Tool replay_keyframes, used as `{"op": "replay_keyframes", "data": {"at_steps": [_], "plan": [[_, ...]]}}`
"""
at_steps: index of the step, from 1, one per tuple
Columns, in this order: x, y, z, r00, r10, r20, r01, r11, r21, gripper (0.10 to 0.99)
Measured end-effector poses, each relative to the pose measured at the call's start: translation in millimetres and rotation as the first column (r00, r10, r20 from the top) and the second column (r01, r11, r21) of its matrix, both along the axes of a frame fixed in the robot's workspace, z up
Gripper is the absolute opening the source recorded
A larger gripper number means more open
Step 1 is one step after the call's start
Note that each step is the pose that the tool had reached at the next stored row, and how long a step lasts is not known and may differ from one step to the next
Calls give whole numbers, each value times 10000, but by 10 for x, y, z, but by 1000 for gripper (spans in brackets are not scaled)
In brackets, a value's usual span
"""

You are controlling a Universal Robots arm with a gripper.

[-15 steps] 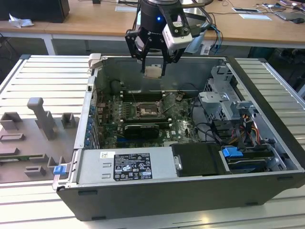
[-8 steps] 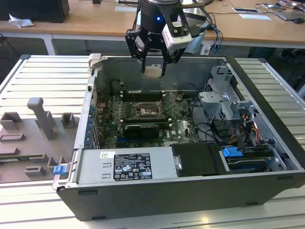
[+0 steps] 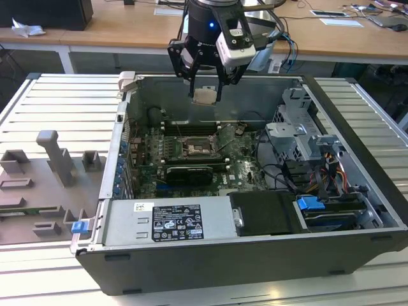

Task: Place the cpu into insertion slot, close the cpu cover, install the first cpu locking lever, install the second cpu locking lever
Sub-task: 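Place the cpu into insertion slot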

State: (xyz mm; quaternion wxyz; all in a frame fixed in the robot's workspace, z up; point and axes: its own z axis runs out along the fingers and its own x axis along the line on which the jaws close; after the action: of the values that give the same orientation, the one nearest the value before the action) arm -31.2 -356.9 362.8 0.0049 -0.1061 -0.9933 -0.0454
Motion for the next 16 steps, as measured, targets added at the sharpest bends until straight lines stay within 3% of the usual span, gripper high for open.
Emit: {"op": "replay_keyframes", "data": {"at_steps": [16], "plan": [[0,0,-1,9997,-252,0,252,9997,1,541]]}}
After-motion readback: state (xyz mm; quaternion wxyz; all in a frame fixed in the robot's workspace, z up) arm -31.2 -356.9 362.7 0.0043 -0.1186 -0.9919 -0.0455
